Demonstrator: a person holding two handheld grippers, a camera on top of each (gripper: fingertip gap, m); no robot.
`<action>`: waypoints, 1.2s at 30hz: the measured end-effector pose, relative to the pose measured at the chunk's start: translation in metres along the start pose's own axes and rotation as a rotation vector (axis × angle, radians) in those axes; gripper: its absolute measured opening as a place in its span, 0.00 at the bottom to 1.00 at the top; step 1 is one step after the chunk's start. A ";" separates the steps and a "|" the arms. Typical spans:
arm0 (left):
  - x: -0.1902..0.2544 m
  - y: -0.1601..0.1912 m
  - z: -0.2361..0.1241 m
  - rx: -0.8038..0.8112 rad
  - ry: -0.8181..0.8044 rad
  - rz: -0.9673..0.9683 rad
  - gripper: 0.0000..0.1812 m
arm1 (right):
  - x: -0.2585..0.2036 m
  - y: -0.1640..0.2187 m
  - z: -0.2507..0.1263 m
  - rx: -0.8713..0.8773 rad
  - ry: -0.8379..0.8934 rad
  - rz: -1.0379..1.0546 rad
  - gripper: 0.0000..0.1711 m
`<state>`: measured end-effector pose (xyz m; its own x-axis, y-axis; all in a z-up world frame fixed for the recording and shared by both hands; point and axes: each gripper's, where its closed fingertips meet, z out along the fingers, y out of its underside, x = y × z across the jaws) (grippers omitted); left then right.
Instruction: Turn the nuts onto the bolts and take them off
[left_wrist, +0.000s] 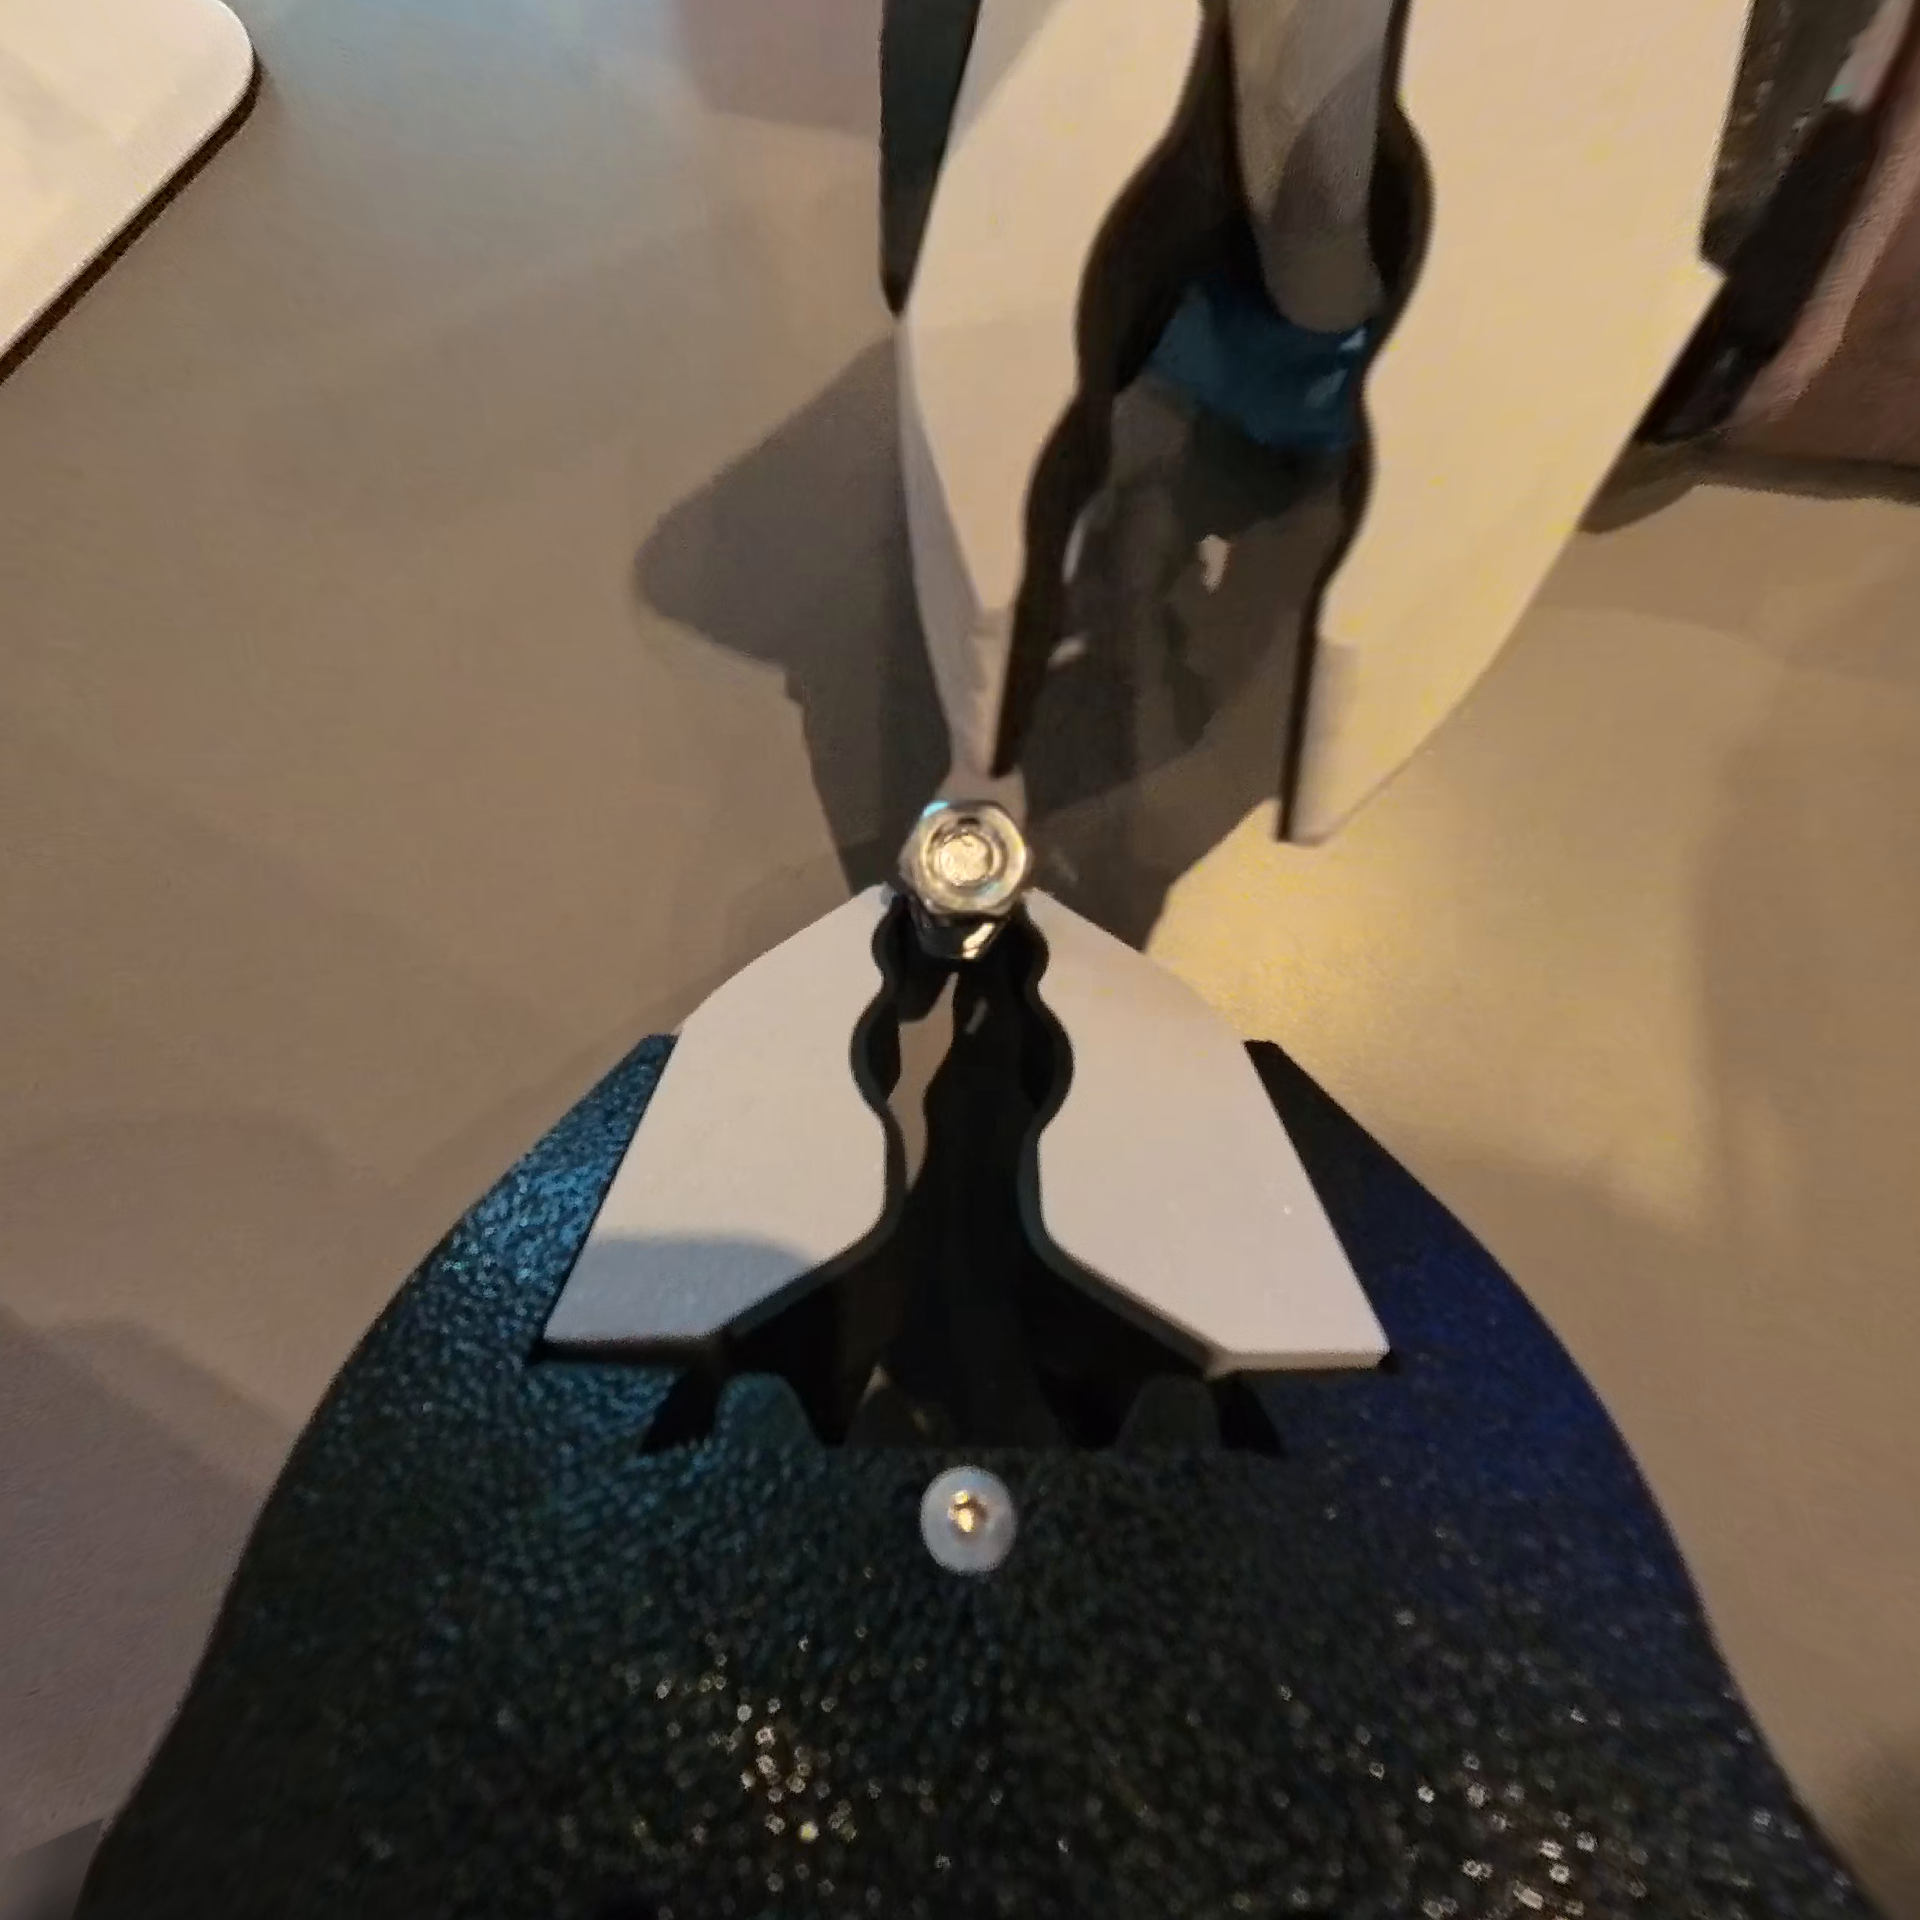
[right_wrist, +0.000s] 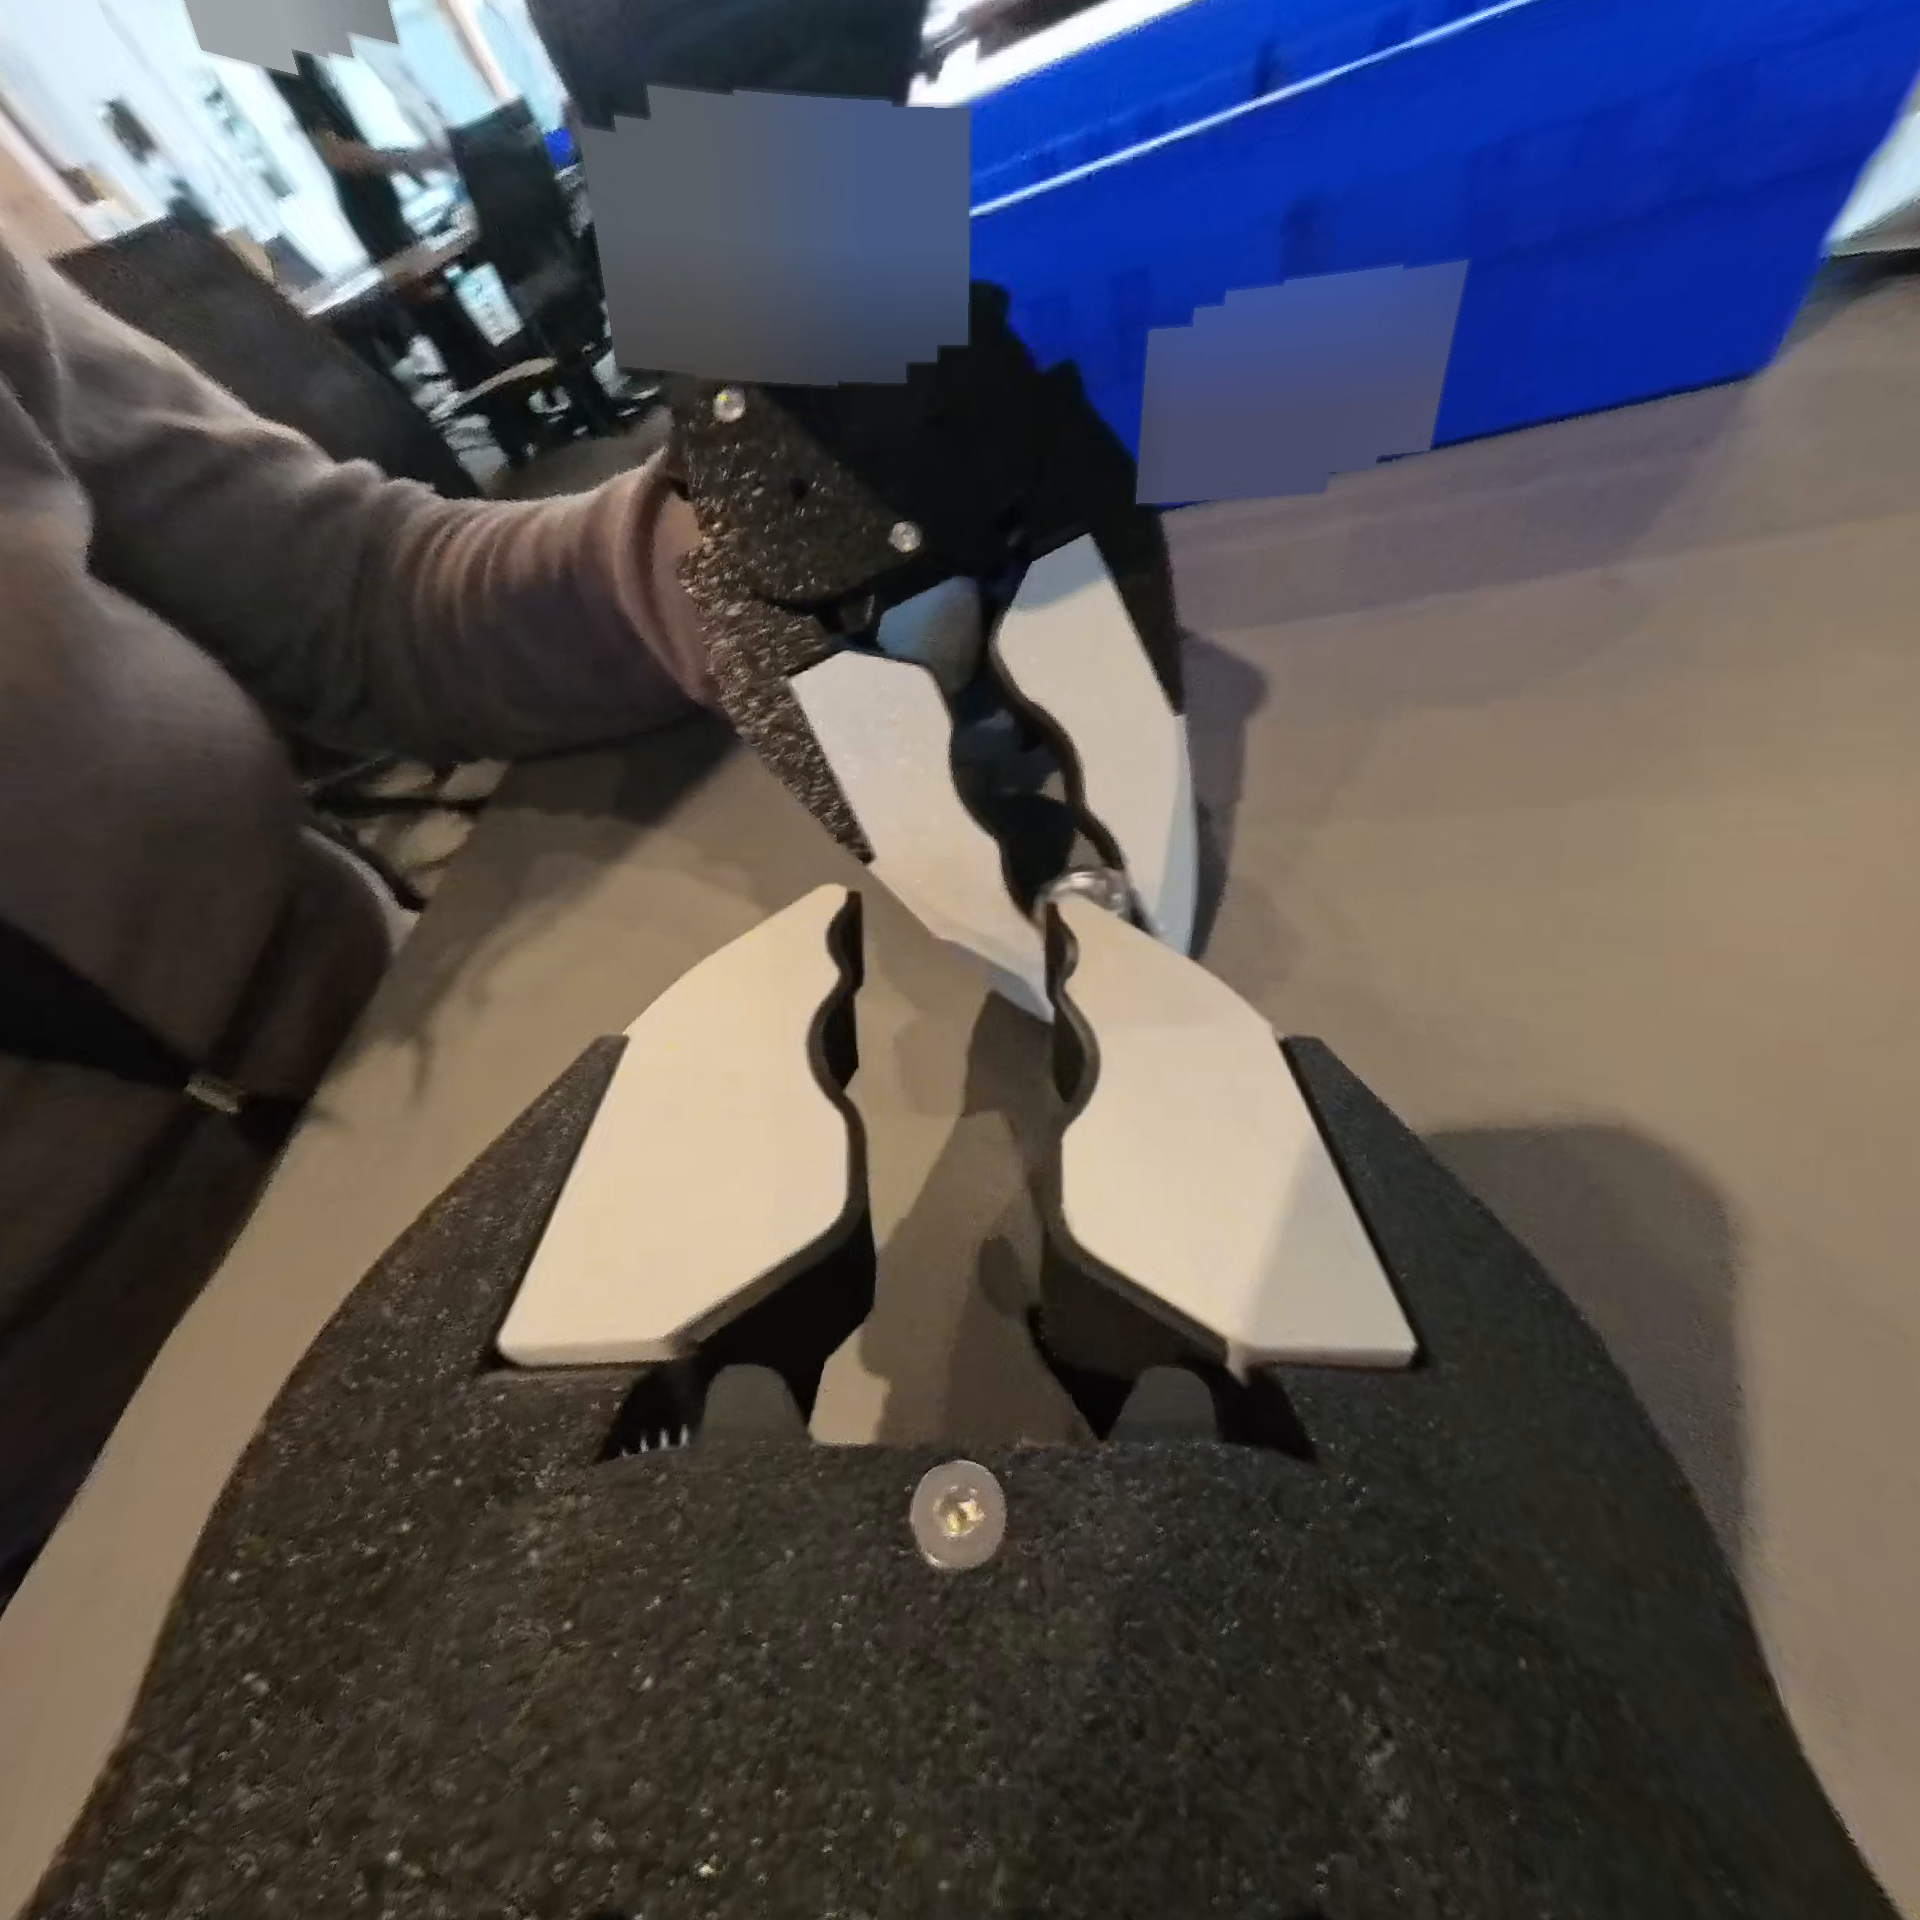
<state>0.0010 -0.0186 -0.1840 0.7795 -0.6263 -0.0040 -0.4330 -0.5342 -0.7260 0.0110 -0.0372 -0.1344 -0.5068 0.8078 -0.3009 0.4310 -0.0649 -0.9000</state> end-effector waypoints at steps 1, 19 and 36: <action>0.000 0.000 0.000 -0.002 0.000 0.000 0.10 | 0.006 -0.001 -0.001 0.009 0.043 -0.001 0.20; 0.000 0.000 0.000 -0.001 0.001 0.001 0.10 | -0.006 0.009 0.004 -0.064 0.004 -0.063 0.10; 0.000 0.000 0.000 -0.001 0.001 0.001 0.10 | 0.014 0.005 0.004 -0.051 0.144 -0.059 0.29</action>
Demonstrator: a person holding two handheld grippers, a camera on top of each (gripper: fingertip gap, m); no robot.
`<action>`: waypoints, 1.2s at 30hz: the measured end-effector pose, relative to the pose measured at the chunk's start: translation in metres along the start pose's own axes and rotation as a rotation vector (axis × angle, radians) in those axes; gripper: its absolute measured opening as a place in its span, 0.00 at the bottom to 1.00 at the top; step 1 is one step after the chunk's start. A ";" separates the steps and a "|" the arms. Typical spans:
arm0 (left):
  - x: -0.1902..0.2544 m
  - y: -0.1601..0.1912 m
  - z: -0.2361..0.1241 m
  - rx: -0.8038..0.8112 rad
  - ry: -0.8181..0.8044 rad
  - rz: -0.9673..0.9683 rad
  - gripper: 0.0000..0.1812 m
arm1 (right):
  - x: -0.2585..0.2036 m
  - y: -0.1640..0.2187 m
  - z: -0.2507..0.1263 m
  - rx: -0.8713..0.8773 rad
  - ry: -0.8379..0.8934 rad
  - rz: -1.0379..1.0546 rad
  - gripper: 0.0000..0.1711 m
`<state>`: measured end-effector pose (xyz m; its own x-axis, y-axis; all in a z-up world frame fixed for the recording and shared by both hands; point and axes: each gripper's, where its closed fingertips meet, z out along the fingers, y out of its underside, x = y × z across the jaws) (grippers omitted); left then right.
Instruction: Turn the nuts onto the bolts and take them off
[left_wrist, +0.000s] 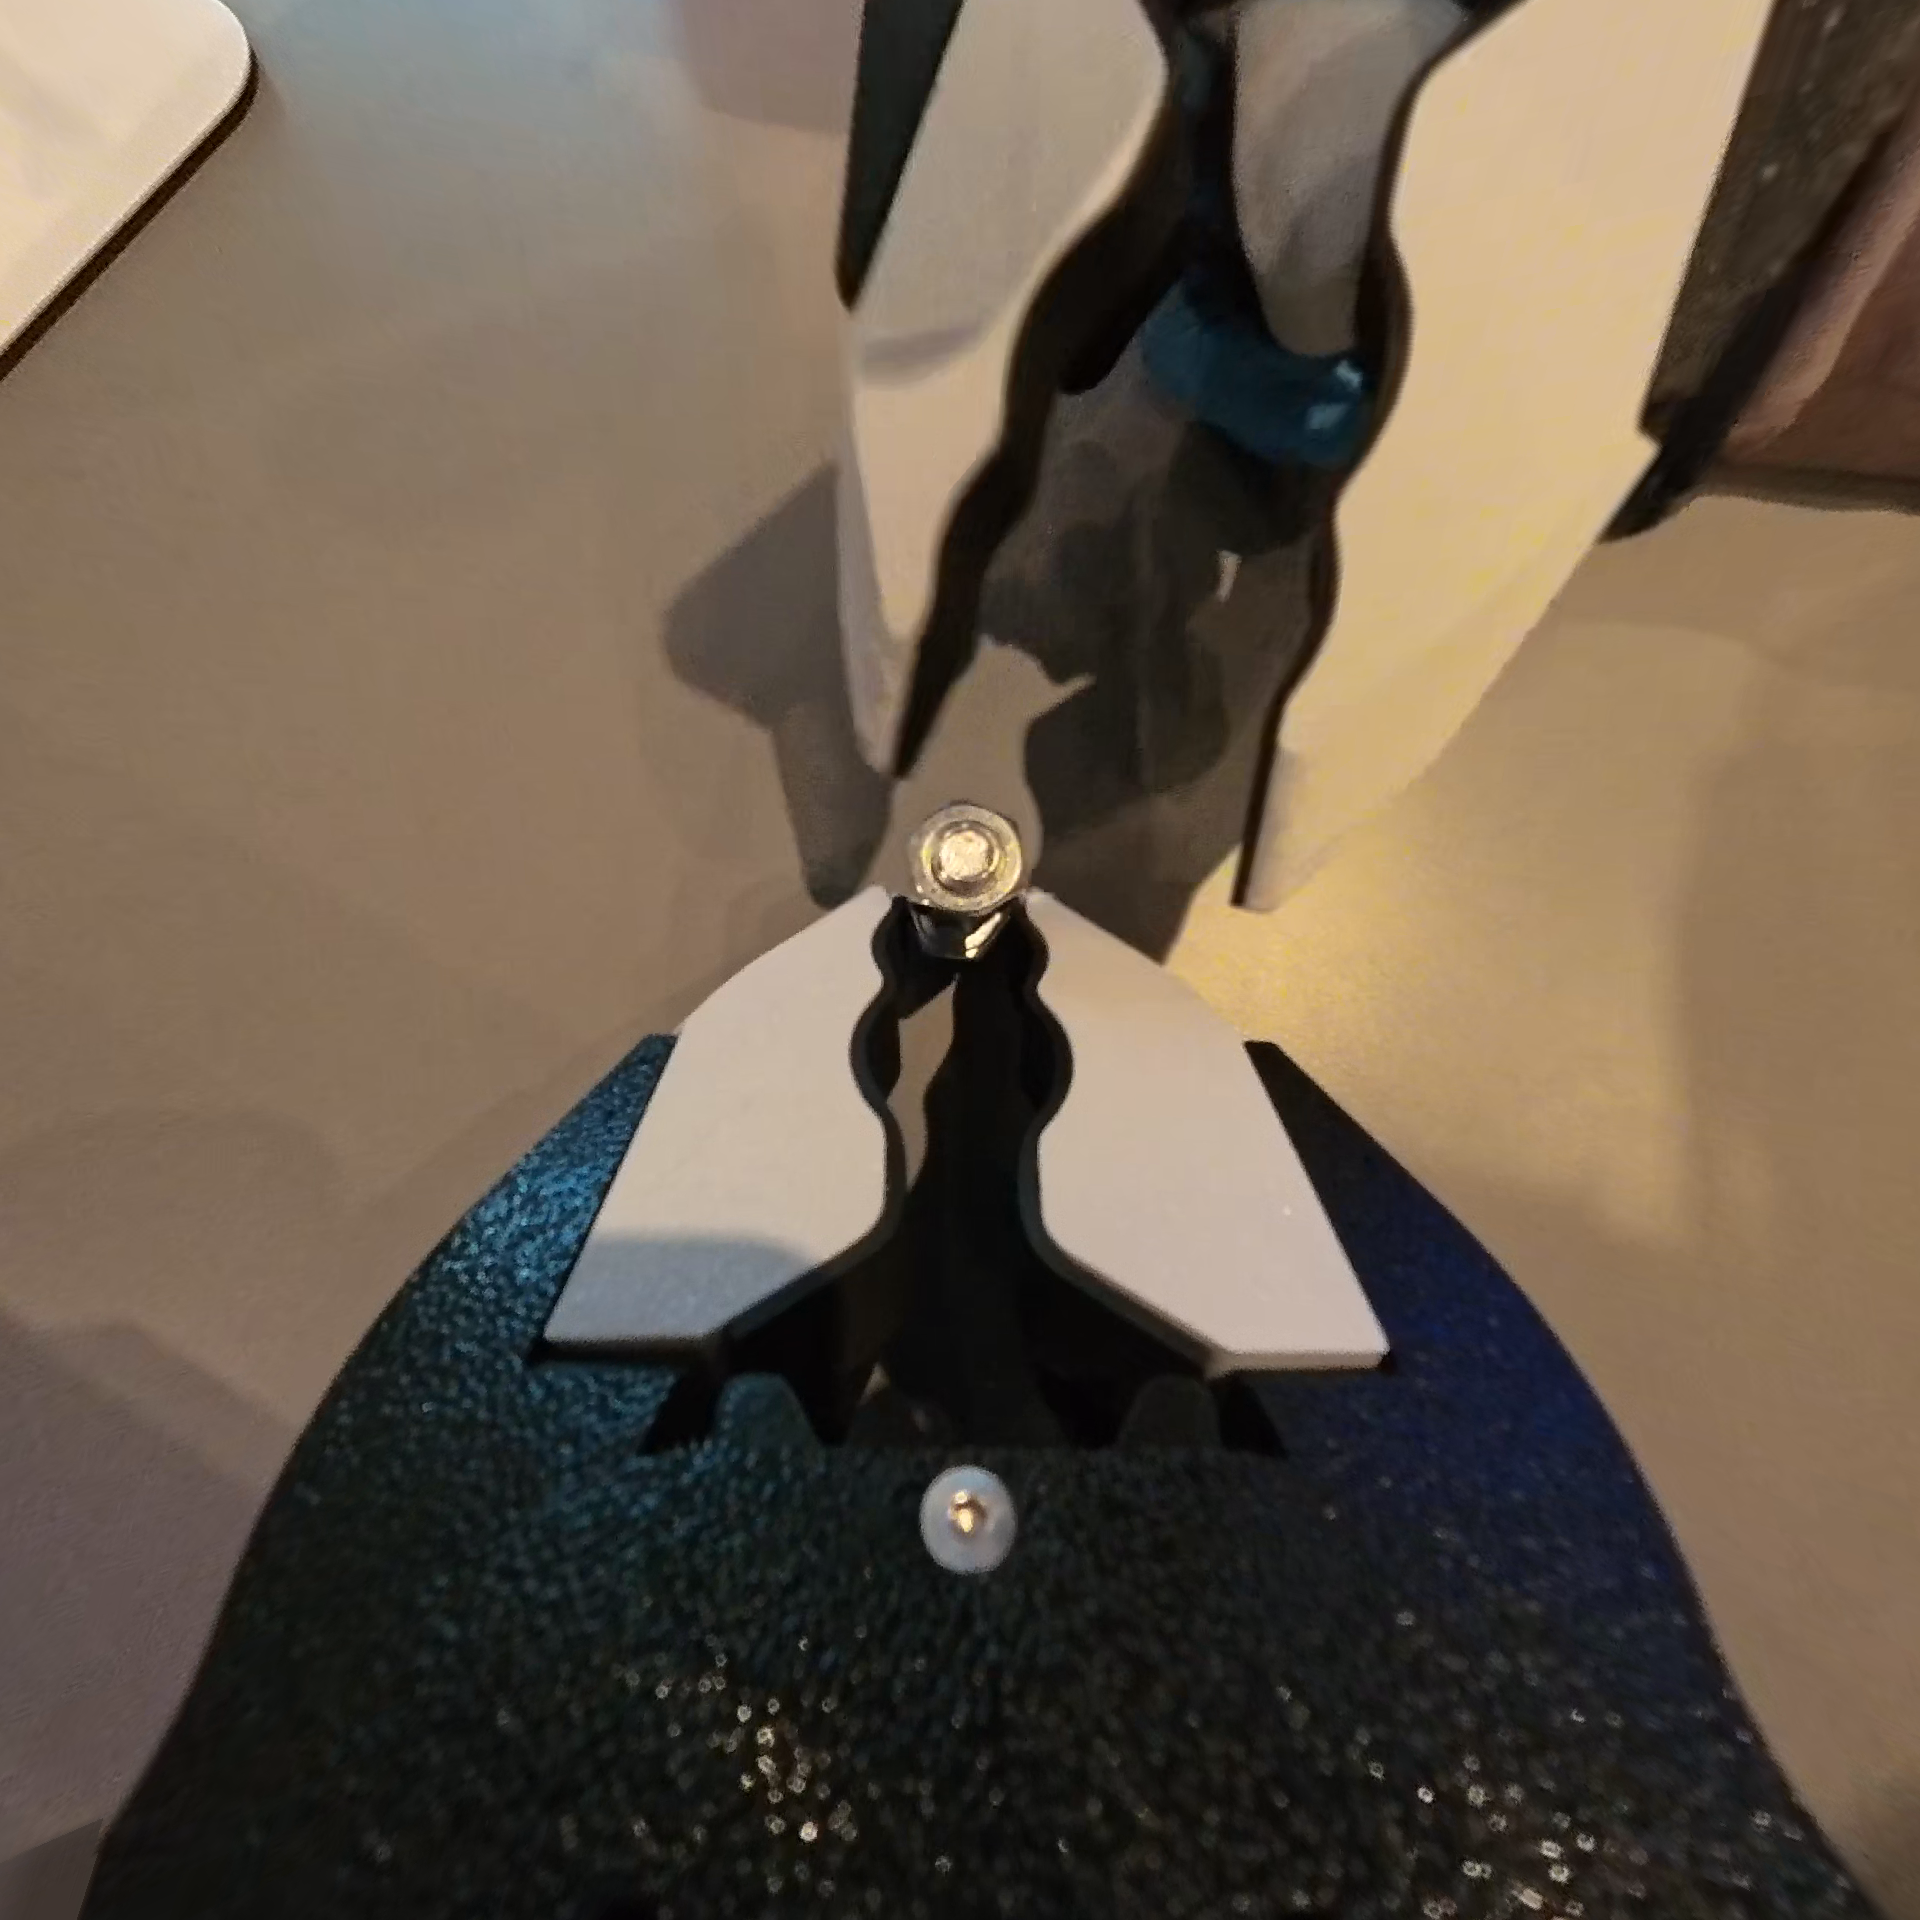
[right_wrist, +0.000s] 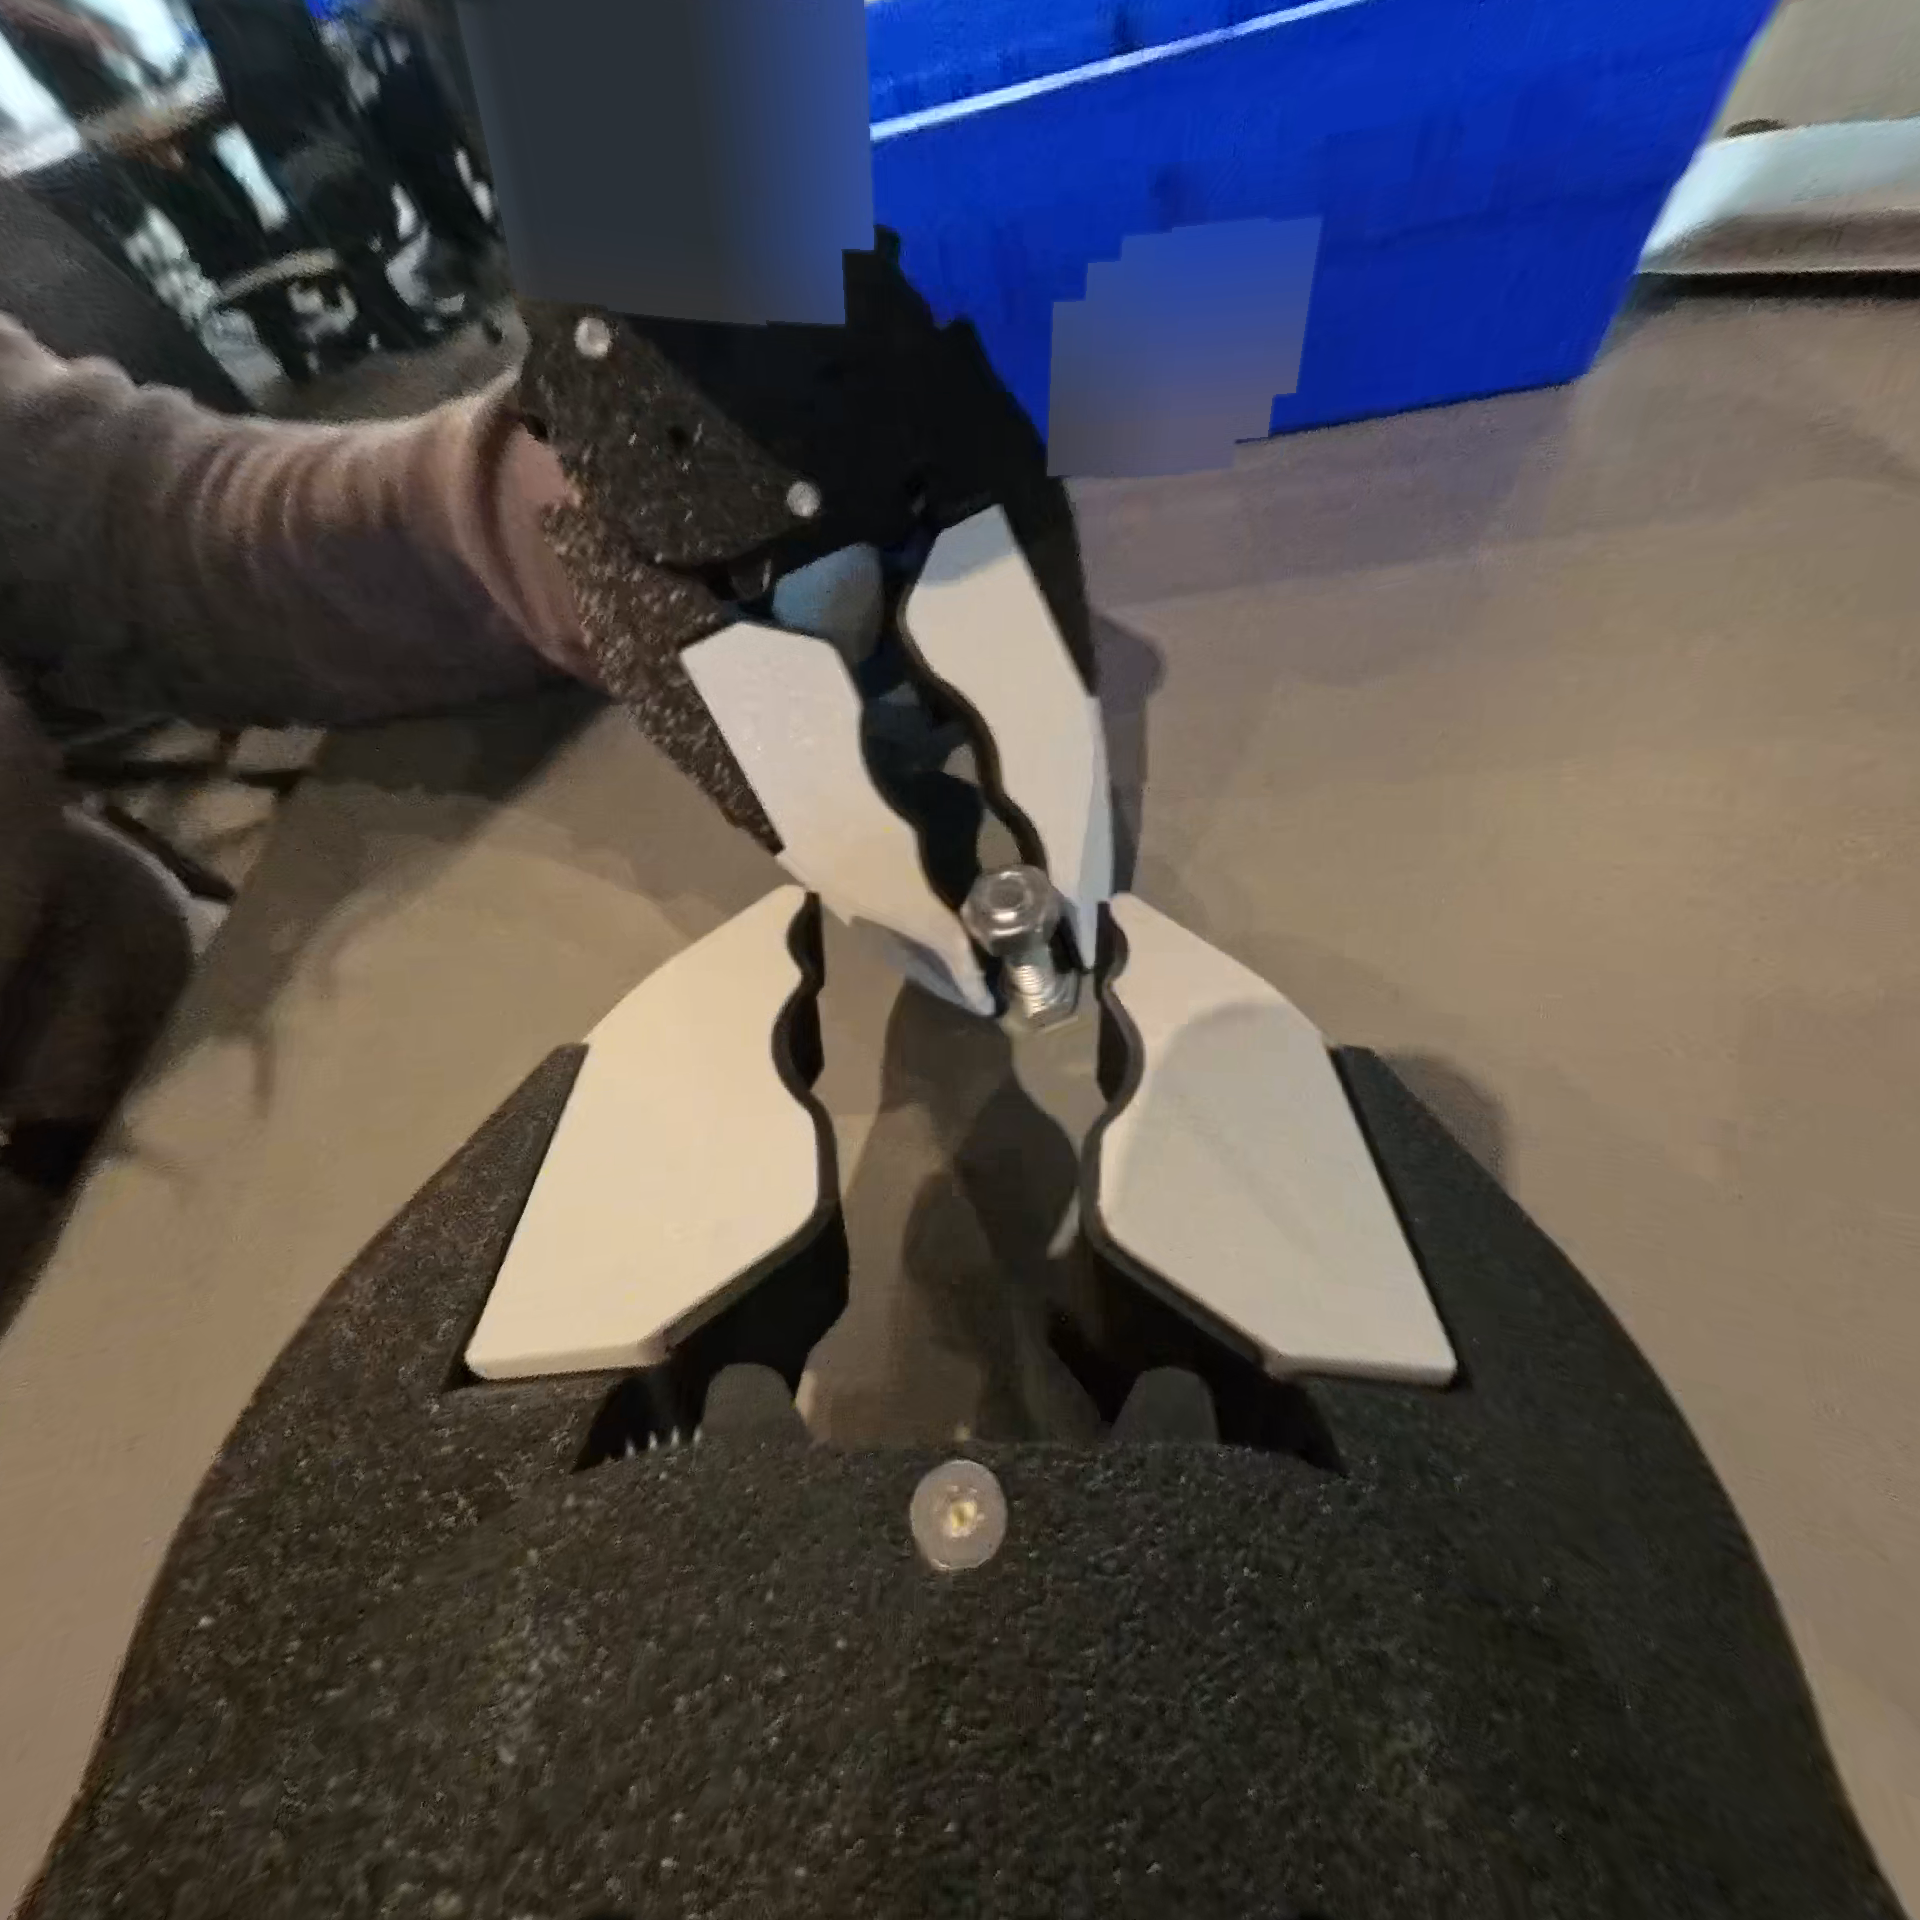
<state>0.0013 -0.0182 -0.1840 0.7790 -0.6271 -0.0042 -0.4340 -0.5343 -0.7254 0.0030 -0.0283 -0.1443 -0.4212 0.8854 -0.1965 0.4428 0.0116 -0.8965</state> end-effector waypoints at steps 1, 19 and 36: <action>0.000 0.000 0.000 0.002 0.000 0.000 0.10 | -0.005 0.004 0.002 -0.027 -0.028 -0.014 0.25; 0.000 0.000 0.000 0.000 0.003 0.003 0.10 | -0.001 -0.001 -0.003 0.017 -0.037 0.065 0.22; 0.000 -0.001 0.000 0.005 0.003 0.002 0.10 | -0.007 0.006 0.002 -0.039 -0.016 -0.029 0.22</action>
